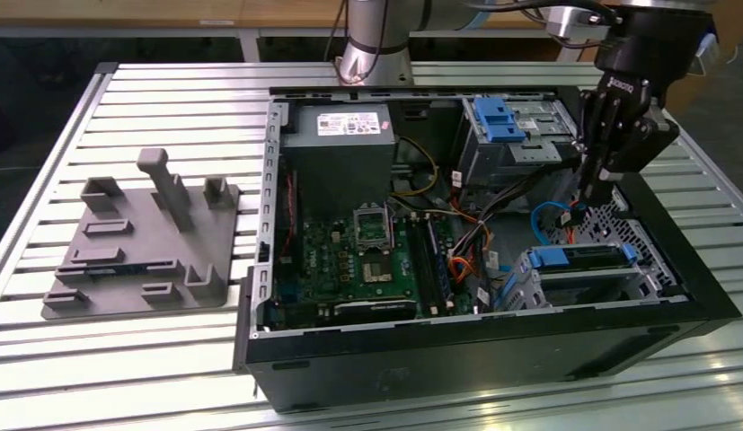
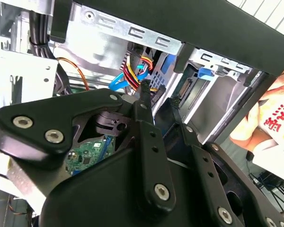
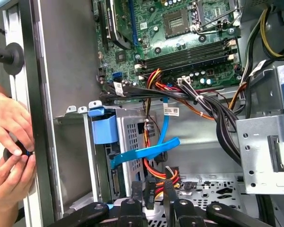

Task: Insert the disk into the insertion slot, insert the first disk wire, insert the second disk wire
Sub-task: 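Insert the first disk wire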

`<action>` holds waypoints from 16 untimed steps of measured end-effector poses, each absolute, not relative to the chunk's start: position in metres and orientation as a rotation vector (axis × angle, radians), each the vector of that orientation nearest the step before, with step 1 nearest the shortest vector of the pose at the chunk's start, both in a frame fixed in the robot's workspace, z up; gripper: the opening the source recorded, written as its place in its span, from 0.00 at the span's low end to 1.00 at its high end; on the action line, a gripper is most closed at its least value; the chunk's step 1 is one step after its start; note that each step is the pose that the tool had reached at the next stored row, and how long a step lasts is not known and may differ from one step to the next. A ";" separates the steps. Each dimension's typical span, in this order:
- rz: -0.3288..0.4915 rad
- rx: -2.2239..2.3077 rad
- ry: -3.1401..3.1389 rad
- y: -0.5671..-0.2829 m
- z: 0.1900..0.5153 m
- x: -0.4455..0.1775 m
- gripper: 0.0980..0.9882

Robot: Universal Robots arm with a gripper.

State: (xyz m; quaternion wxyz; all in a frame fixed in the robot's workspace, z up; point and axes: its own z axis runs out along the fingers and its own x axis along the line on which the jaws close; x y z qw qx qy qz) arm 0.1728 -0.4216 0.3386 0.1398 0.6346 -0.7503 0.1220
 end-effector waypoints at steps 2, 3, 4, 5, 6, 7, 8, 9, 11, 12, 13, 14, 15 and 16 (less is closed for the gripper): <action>0.354 1.832 -2.166 -0.421 0.338 0.174 0.25; 0.355 1.832 -2.166 -0.420 0.338 0.174 0.25; 0.356 1.831 -2.165 -0.420 0.337 0.174 0.25; 0.357 1.831 -2.165 -0.420 0.337 0.174 0.25; 0.357 1.831 -2.165 -0.420 0.337 0.174 0.25; 0.357 1.831 -2.165 -0.420 0.337 0.174 0.25; 0.357 1.831 -2.165 -0.420 0.337 0.174 0.25; 0.357 1.830 -2.165 -0.420 0.337 0.174 0.25; 0.358 1.830 -2.164 -0.420 0.337 0.174 0.25; 0.359 1.830 -2.164 -0.420 0.337 0.174 0.25; 0.359 1.830 -2.164 -0.420 0.337 0.174 0.25; 0.359 1.830 -2.163 -0.420 0.337 0.174 0.25; 0.360 1.829 -2.163 -0.420 0.337 0.174 0.25; 0.360 1.829 -2.163 -0.420 0.337 0.174 0.25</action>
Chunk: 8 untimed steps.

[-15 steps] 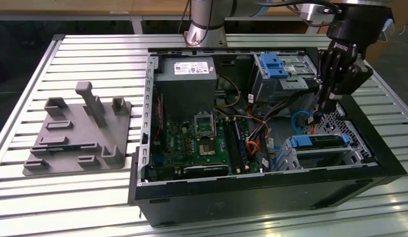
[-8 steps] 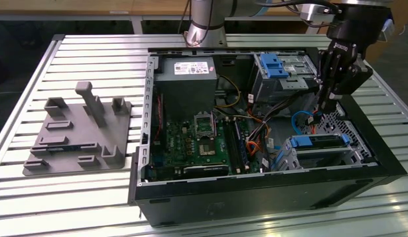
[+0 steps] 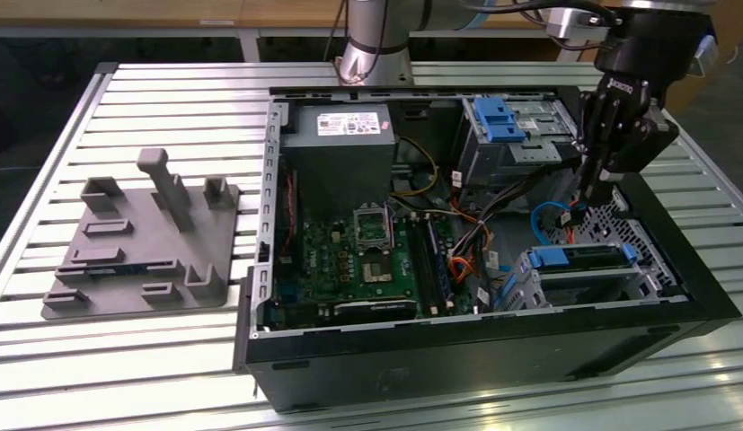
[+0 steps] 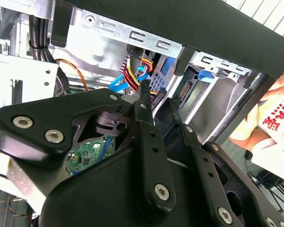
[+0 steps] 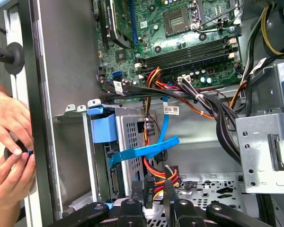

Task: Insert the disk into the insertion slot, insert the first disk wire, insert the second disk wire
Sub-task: 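Insert the first disk wire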

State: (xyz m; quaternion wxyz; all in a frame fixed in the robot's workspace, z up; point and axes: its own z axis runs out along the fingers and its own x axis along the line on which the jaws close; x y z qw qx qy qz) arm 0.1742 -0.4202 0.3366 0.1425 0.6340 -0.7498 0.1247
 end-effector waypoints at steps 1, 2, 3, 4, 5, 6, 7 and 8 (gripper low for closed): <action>0.360 1.829 -2.163 -0.420 0.337 0.174 0.25; 0.360 1.829 -2.163 -0.420 0.337 0.174 0.25; 0.361 1.828 -2.162 -0.420 0.337 0.174 0.23; 0.362 1.828 -2.162 -0.420 0.337 0.174 0.23; 0.363 1.828 -2.161 -0.420 0.337 0.174 0.23; 0.364 1.828 -2.160 -0.420 0.337 0.174 0.15; 0.365 1.827 -2.159 -0.420 0.336 0.174 0.15; 0.366 1.827 -2.158 -0.420 0.336 0.174 0.15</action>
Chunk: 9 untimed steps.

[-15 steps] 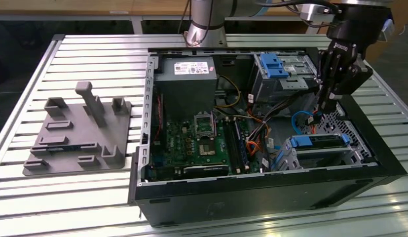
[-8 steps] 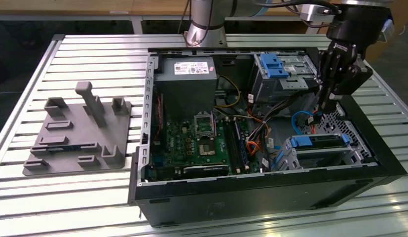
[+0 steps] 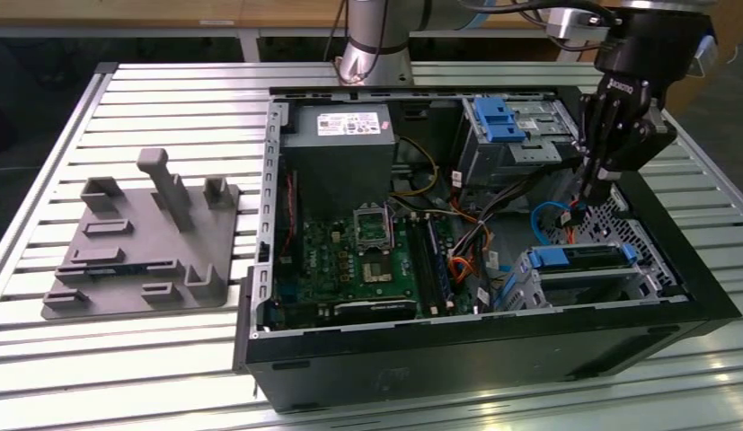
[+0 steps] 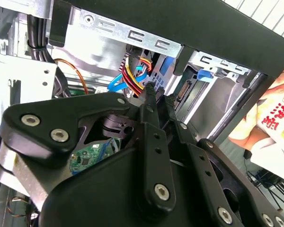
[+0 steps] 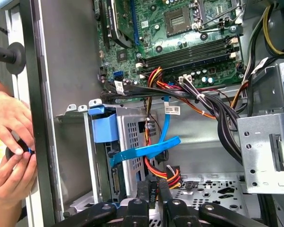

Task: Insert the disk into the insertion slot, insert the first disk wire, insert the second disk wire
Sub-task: 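Insert the first disk wire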

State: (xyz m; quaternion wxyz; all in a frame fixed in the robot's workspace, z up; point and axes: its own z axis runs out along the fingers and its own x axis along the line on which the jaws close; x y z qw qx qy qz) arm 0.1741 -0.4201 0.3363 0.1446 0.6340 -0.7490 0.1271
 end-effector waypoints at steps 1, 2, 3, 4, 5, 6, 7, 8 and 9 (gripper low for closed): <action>0.368 1.826 -2.157 -0.420 0.336 0.174 0.15; 0.369 1.825 -2.156 -0.420 0.336 0.174 0.15; 0.371 1.824 -2.154 -0.420 0.336 0.174 0.15; 0.373 1.823 -2.153 -0.420 0.336 0.174 0.15; 0.375 1.822 -2.151 -0.420 0.336 0.174 0.15; 0.377 1.821 -2.150 -0.420 0.336 0.174 0.15; 0.378 1.821 -2.149 -0.420 0.335 0.174 0.15; 0.379 1.820 -2.148 -0.420 0.335 0.174 0.15; 0.381 1.819 -2.146 -0.420 0.335 0.174 0.15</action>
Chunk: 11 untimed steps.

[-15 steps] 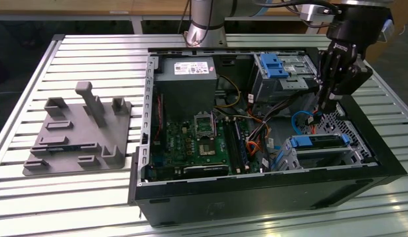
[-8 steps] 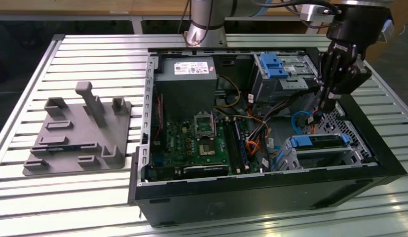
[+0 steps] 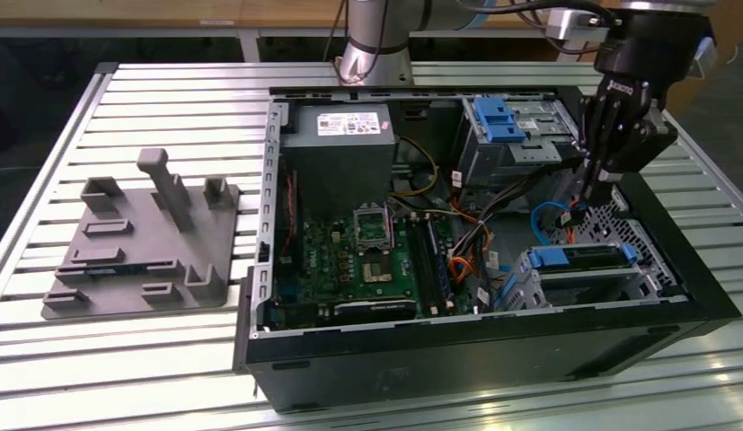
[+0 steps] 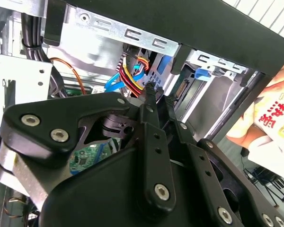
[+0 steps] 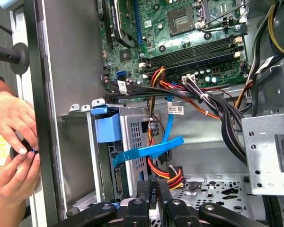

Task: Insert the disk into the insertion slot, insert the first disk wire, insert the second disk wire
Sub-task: 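Insert the first disk wire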

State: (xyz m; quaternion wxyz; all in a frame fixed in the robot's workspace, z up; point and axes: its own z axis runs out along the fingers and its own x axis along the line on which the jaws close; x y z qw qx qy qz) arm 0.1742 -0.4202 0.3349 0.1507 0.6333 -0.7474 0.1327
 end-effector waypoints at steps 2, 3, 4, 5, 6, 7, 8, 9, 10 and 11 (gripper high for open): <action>0.384 1.817 -2.144 -0.420 0.335 0.174 0.15; 0.385 1.816 -2.143 -0.420 0.334 0.174 0.15; 0.387 1.815 -2.142 -0.420 0.334 0.174 0.15; 0.388 1.815 -2.141 -0.420 0.334 0.174 0.13; 0.388 1.815 -2.141 -0.420 0.334 0.174 0.13; 0.388 1.815 -2.141 -0.420 0.334 0.174 0.13; 0.388 1.814 -2.141 -0.420 0.334 0.174 0.07; 0.389 1.814 -2.141 -0.420 0.334 0.174 0.07; 0.389 1.814 -2.141 -0.420 0.334 0.174 0.07; 0.389 1.814 -2.141 -0.420 0.334 0.174 0.07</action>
